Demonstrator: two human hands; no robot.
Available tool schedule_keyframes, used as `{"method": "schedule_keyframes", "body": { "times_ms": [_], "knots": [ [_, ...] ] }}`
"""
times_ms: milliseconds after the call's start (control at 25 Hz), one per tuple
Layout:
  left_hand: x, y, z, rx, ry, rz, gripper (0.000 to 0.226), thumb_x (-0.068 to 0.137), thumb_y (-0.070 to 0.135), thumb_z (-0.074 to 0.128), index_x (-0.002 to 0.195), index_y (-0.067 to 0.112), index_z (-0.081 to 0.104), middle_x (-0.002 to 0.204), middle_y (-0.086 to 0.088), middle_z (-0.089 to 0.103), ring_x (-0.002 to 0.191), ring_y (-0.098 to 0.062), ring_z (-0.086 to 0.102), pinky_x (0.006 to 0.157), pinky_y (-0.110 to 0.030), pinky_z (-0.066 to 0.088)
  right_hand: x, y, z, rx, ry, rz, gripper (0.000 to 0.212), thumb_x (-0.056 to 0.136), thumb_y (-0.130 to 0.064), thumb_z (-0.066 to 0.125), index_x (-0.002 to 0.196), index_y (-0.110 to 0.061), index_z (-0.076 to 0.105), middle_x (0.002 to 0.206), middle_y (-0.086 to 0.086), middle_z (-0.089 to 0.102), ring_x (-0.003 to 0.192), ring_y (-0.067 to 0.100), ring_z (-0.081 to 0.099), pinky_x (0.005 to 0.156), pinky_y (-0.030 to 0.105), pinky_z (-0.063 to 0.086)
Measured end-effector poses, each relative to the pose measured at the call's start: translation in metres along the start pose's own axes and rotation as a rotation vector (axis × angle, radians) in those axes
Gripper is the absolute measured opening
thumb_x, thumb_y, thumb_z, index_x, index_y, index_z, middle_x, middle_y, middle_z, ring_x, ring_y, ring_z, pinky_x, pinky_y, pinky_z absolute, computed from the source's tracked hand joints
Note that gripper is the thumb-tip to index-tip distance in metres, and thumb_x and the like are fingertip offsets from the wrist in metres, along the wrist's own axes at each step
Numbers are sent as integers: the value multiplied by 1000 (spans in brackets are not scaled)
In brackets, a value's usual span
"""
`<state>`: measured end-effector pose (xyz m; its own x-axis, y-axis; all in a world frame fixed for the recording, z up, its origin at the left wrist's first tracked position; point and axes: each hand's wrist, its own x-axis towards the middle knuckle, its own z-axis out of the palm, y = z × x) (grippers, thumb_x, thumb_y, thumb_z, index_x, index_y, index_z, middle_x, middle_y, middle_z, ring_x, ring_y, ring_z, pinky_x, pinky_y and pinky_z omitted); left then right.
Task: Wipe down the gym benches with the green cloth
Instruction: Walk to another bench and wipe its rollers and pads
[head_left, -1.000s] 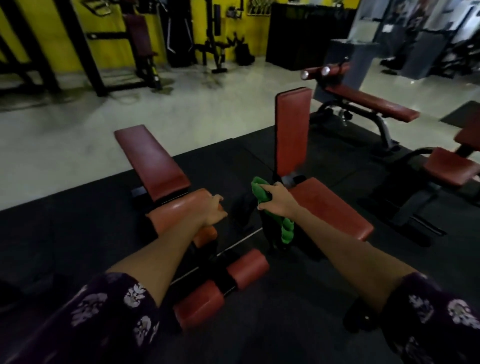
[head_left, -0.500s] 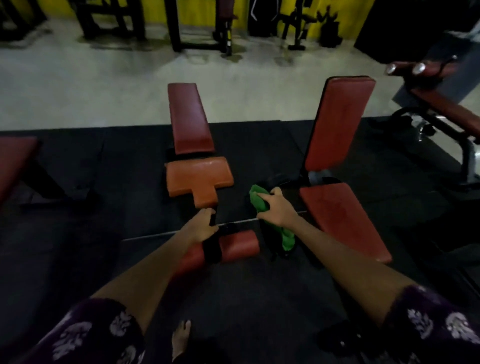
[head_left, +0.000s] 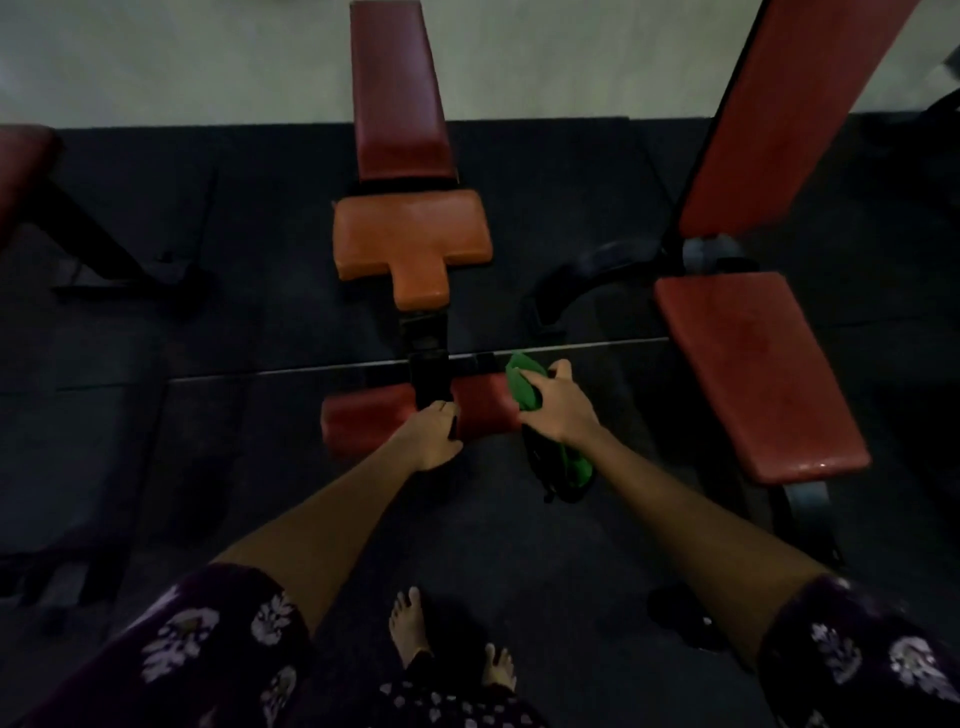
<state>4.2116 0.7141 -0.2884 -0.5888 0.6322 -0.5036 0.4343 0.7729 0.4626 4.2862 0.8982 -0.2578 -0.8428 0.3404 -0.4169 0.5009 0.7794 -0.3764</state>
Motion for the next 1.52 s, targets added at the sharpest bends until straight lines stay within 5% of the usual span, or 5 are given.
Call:
{"method": "schedule_keyframes", "body": {
  "times_ms": [680, 880, 1080, 1360, 1520],
  "knots": [
    [266, -173, 198, 195, 504, 28, 58, 99, 33, 38, 147, 6, 22, 157, -11, 12, 146, -26, 6, 117, -39, -1, 251, 69, 273, -290, 182, 25, 57, 91, -48, 45, 143, -26, 34, 149, 14, 21, 130, 38, 27, 104, 51, 24],
    [298, -214, 254, 375, 556, 41, 55, 101, 33, 29, 146, 1, 24, 154, -15, 23, 142, -30, 19, 115, -37, 13, 269, 90, 324, -382, 608, -80, 56, 91, -46, 40, 138, -17, 40, 141, 13, 40, 116, 36, 42, 92, 50, 31],
    [312, -212, 253, 293, 684, 44, 48, 99, 28, 34, 142, 6, 33, 137, -12, 45, 128, -29, 40, 100, -37, 38, 274, 112, 341, -372, 685, -193, 52, 88, -54, 43, 133, -29, 49, 148, 12, 32, 120, 37, 40, 92, 49, 31],
    [310, -205, 242, -140, 488, 184, 71, 94, 17, 45, 151, 11, 2, 156, -12, 18, 143, -25, 18, 116, -38, 8, 274, 96, 341, -354, 638, -135, 53, 86, -54, 40, 134, -32, 49, 143, 9, 38, 116, 37, 41, 88, 49, 32],
    [313, -213, 250, 58, 297, 194, 124, 75, 56, 68, 145, 2, -19, 158, -12, -10, 146, -21, -8, 116, -40, -13, 264, 141, 332, -464, 574, -263, 58, 82, -55, 40, 136, -37, 45, 139, 10, 42, 110, 37, 44, 85, 47, 35]
  ]
}}
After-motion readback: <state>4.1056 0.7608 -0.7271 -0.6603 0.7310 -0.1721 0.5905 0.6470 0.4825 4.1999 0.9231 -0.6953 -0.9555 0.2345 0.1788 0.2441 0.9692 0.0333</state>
